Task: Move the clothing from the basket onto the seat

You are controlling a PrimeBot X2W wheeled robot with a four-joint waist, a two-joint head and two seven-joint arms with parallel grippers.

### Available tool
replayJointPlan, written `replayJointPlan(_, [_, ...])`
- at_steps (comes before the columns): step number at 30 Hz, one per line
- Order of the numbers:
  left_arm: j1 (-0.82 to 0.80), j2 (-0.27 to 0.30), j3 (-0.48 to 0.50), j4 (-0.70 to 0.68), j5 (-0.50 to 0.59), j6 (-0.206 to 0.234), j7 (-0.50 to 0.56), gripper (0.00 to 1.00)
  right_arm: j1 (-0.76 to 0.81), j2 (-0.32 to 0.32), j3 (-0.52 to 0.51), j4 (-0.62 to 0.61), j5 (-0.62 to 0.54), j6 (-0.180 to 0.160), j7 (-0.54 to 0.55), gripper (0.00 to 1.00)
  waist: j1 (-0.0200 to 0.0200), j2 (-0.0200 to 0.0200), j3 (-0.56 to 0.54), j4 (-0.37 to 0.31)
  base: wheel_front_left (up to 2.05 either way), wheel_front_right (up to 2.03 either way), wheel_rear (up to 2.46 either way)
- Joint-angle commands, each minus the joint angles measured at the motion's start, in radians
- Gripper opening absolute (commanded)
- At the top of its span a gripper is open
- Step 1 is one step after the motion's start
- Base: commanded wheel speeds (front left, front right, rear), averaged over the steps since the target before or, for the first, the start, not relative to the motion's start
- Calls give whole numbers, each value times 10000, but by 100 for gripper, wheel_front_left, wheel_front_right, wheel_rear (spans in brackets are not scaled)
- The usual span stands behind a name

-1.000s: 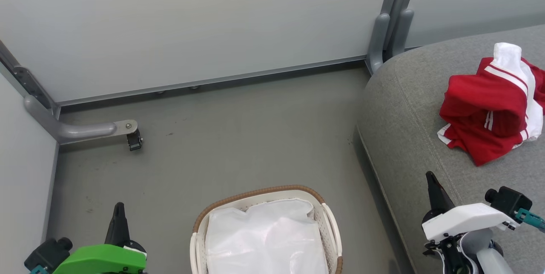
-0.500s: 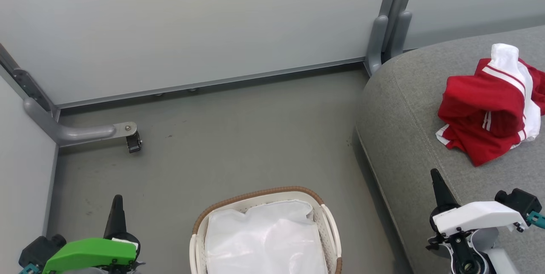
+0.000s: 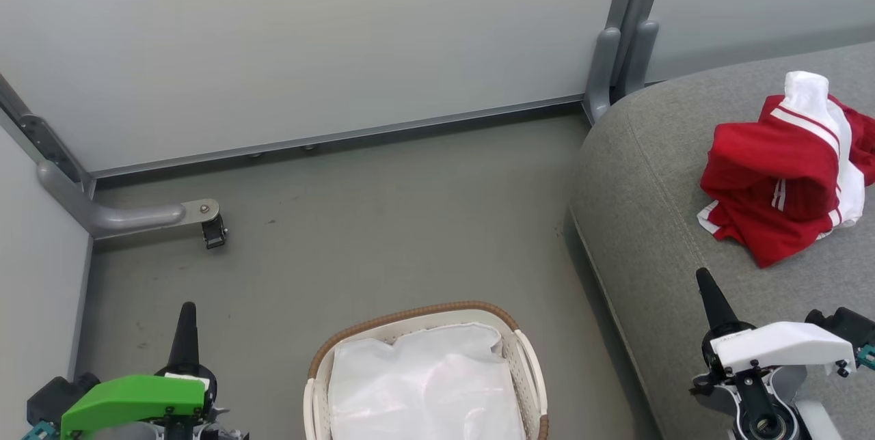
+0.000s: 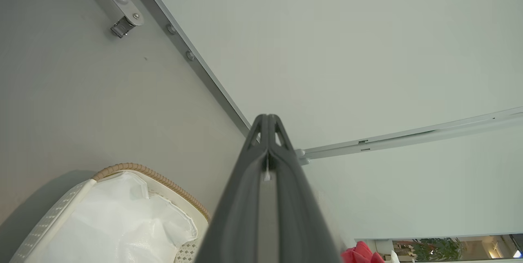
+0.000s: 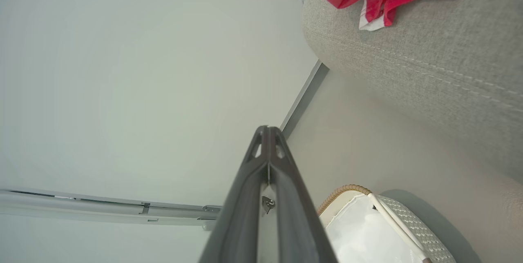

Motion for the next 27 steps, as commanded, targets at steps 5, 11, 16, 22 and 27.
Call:
replayJointPlan(5, [-316, 68, 60, -156, -628, -58, 148, 0, 48, -61, -118, -191, 648, -6, 184, 0, 0, 0, -23, -12, 0, 0, 0])
replayJointPlan(11, [-326, 71, 92, -215, -1131, -66, 287, 0, 68, -64, -189, -272, 1200, -6, 309, 0, 0, 0, -49, -26, 0, 0, 0])
replayJointPlan(16, [-383, 72, 119, -264, -1543, -73, 412, 0, 77, -65, -249, -338, 1653, -6, 435, 0, 0, 0, -71, -38, 0, 0, 0])
replayJointPlan(22, [-424, 73, 146, -317, -2014, -80, 536, 0, 100, -66, -315, -412, 2154, -5, 560, 0, 0, 0, -97, -52, 0, 0, 0])
replayJointPlan(27, [-459, 75, 169, -359, -2382, -86, 637, 0, 117, -68, -373, -469, 2558, -5, 666, 0, 0, 0, -119, -63, 0, 0, 0])
